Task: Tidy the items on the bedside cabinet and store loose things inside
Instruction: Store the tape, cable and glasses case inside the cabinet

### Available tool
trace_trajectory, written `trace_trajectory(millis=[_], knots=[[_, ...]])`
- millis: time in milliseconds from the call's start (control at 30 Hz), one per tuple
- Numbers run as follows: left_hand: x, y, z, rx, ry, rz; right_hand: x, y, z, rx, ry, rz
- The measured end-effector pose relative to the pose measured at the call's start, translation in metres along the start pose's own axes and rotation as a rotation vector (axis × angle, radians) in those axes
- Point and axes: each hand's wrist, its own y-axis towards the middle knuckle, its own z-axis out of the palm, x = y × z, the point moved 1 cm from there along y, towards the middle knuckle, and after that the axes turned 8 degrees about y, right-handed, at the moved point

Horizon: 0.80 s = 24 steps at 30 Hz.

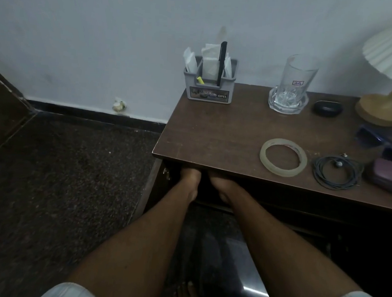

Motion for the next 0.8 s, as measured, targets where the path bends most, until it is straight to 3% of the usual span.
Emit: trace_trajectory(millis=[233, 400, 667, 800], knots=[[-0.007, -0.011, -0.005, -0.055, 0.122, 0.062, 0.005, -0.022, -0.006, -0.027, -0.102, -0.008], [-0.008, -0.042, -0.013, -0.091, 0.303, 0.065, 0.01, -0.05, -0.024, -0.01, -0.236, 0.11], [-0.007, -0.119, 0.001, 0.036, 0.383, 0.115, 0.025, -0.119, -0.043, 0.036, -0.435, 0.028], [-0.003, -0.156, 0.016, 0.115, 0.429, 0.187, 0.045, -0.163, -0.066, -0.02, -0.468, -0.027]])
